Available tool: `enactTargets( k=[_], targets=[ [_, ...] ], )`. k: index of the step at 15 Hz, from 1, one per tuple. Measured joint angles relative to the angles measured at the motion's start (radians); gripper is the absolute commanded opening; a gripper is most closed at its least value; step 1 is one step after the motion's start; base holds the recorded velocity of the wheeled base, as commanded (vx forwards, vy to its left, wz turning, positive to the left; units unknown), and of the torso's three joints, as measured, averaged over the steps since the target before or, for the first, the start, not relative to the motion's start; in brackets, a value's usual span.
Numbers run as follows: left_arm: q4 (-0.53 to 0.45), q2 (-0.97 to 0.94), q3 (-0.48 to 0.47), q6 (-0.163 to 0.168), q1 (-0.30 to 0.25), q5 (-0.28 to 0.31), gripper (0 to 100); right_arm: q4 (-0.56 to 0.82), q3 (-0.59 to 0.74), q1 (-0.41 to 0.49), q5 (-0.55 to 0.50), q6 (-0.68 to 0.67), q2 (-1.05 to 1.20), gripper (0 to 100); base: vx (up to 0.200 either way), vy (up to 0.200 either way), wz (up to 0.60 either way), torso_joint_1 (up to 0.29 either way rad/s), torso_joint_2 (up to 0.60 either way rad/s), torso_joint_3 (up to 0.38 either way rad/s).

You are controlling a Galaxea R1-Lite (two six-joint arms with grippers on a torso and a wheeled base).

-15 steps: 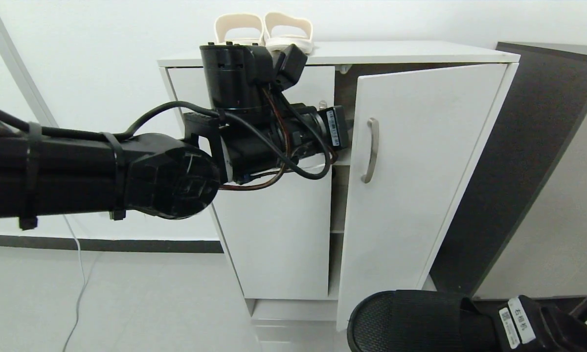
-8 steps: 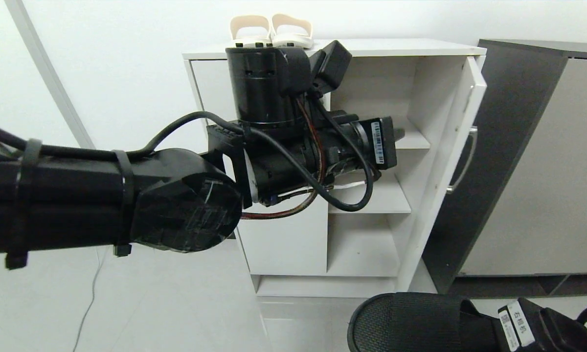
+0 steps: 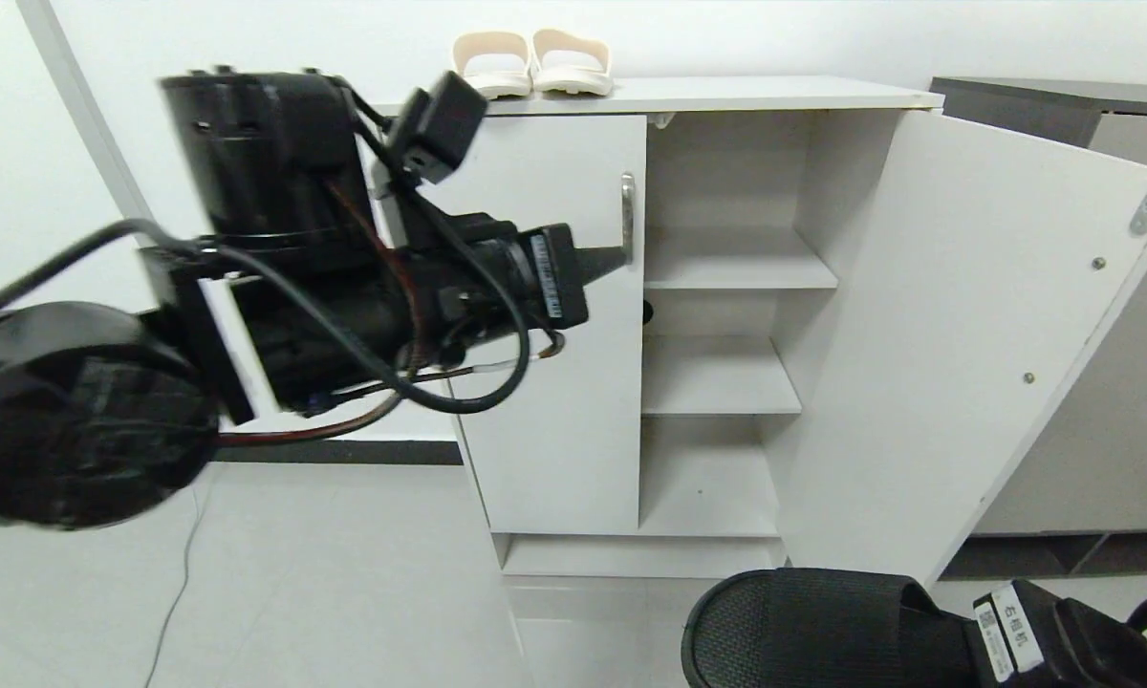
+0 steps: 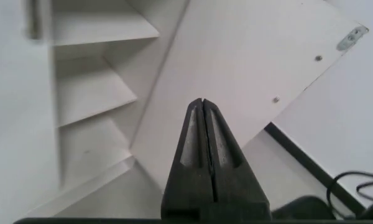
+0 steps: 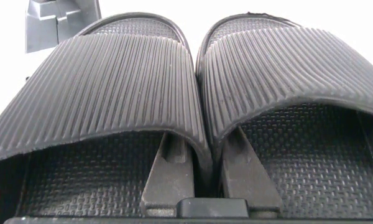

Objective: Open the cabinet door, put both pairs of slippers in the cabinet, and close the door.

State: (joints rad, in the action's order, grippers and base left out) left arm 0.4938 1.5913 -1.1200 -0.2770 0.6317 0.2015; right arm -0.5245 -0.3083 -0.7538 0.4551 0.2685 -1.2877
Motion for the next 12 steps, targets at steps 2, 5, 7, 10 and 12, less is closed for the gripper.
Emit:
enactTargets(
  k=[2, 5, 7, 10, 12],
  targets=[
    [-0.031, -0.142, 0.100, 0.012, -0.029, -0.003, 0, -0.004, -0.003, 0.008, 0.000, -0.002, -0.008, 0, 0.000, 0.000, 0.00, 0.000, 0.00, 0.000],
    [-0.192, -0.384, 0.208, 0.018, -0.049, -0.015, 0, -0.006, -0.011, 0.019, -0.003, -0.006, -0.034, 0, 0.000, 0.000, 0.00, 0.000, 0.00, 0.000],
    [-0.333, -0.557, 0.269, 0.025, -0.056, -0.034, 0, -0.005, -0.024, 0.022, -0.015, -0.008, -0.053, 0, 0.000, 0.000, 0.00, 0.000, 0.00, 0.000],
    [-0.519, -0.804, 0.347, 0.060, -0.083, -0.141, 0, -0.007, -0.044, 0.039, -0.029, -0.019, -0.082, 0, 0.000, 0.000, 0.00, 0.000, 0.00, 0.000],
    [-0.598, -0.961, 0.447, 0.092, -0.151, -0.203, 0, -0.008, -0.053, 0.042, -0.031, -0.044, -0.098, 0, 0.000, 0.000, 0.00, 0.000, 0.00, 0.000]
  ],
)
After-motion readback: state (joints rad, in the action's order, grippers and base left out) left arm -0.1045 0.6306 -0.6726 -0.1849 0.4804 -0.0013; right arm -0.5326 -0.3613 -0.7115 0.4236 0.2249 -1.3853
